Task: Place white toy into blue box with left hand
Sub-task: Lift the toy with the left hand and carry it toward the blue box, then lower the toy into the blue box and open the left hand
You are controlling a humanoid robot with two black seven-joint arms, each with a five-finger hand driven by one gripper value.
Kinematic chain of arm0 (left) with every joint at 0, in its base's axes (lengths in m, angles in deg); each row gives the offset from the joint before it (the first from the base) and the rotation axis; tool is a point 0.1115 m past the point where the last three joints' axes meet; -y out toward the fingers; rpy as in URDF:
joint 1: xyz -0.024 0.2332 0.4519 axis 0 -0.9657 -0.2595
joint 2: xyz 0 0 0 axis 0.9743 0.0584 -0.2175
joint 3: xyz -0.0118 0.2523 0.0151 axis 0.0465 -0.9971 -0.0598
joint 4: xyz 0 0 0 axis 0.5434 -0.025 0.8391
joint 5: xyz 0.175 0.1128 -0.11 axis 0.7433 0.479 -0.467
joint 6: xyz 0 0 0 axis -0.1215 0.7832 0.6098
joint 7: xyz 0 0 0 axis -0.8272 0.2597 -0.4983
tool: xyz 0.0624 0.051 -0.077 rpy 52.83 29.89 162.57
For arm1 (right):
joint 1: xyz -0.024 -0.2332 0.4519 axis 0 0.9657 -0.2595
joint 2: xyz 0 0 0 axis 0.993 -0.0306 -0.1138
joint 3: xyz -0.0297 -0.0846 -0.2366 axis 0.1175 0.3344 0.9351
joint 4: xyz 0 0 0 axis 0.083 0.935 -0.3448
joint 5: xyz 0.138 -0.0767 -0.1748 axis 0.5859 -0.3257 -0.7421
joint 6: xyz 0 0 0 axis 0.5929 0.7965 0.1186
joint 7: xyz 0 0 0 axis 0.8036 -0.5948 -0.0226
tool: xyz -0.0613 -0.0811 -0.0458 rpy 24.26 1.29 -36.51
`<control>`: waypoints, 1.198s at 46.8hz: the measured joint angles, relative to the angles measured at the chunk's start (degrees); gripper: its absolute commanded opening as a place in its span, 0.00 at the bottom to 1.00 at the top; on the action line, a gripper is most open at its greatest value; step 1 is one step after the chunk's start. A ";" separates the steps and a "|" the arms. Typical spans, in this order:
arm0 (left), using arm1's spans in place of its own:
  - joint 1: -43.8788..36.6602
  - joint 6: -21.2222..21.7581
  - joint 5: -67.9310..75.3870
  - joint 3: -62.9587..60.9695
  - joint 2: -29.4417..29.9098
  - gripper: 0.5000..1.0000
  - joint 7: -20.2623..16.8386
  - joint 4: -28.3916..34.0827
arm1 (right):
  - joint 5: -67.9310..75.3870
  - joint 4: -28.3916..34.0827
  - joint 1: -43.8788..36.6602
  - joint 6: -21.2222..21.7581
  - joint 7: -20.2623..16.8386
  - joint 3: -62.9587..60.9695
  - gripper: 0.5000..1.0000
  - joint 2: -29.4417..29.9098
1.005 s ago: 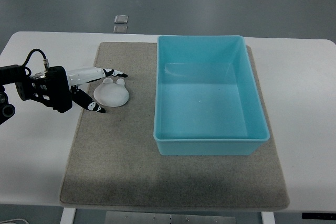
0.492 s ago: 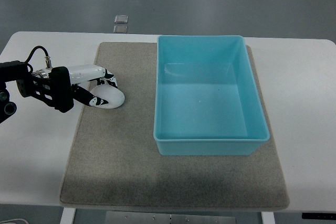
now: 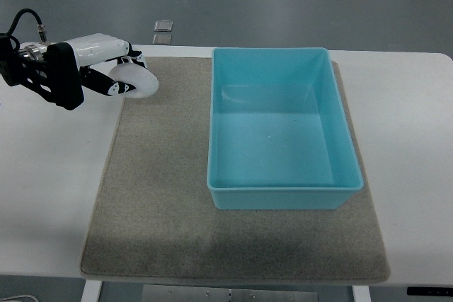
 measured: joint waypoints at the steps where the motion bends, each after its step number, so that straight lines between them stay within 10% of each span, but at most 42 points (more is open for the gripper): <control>1: 0.33 0.29 0.00 0.00 0.01 0.00 -0.15 -0.01 | 0.00 0.00 0.00 0.00 0.00 0.00 0.87 0.00; 56: 13.85 4.34 0.32 -12.17 -20.25 0.00 -1.93 2.85 | 0.00 0.00 -0.01 0.00 0.00 0.00 0.87 0.00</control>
